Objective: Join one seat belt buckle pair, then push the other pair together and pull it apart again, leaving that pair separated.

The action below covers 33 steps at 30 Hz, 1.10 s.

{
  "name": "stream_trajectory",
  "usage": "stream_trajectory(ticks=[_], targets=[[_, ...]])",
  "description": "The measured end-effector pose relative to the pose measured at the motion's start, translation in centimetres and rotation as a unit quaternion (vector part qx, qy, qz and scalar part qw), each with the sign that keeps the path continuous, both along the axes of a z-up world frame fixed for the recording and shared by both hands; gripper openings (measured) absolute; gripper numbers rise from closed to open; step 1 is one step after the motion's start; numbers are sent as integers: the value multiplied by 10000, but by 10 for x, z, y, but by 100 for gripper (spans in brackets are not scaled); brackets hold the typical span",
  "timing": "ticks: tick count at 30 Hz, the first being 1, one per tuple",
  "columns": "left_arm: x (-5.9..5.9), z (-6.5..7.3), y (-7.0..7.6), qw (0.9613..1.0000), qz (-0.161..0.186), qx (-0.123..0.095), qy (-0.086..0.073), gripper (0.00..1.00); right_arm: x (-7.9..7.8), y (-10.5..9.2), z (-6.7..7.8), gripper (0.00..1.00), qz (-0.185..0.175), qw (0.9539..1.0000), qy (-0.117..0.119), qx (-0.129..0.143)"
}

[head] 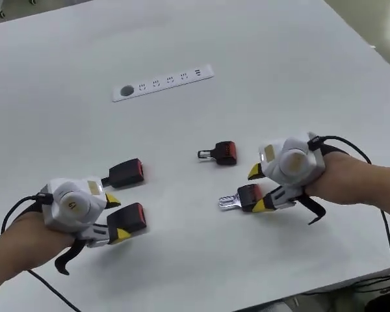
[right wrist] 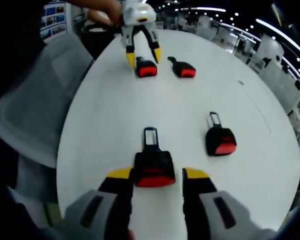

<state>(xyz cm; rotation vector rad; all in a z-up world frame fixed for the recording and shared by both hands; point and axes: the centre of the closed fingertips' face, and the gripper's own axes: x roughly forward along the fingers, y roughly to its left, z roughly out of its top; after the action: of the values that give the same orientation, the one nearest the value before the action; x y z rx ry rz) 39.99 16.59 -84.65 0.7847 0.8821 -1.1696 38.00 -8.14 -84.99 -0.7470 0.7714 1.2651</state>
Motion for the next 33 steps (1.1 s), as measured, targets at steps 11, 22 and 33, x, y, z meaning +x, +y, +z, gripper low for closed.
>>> stream_trajectory(ticks=[11,22,33], targets=[[-2,-10,6,9995,-205,195,136,34,-1,3,-3,34,99,9998,156,-35],[-6,-8,3,9985,-438,295,162,33,-2,4,-3,33,96,9999,111,-67],[-9,-4,0,9980,-464,344,240,33,-2,4,-4,33,271,9995,86,-152]])
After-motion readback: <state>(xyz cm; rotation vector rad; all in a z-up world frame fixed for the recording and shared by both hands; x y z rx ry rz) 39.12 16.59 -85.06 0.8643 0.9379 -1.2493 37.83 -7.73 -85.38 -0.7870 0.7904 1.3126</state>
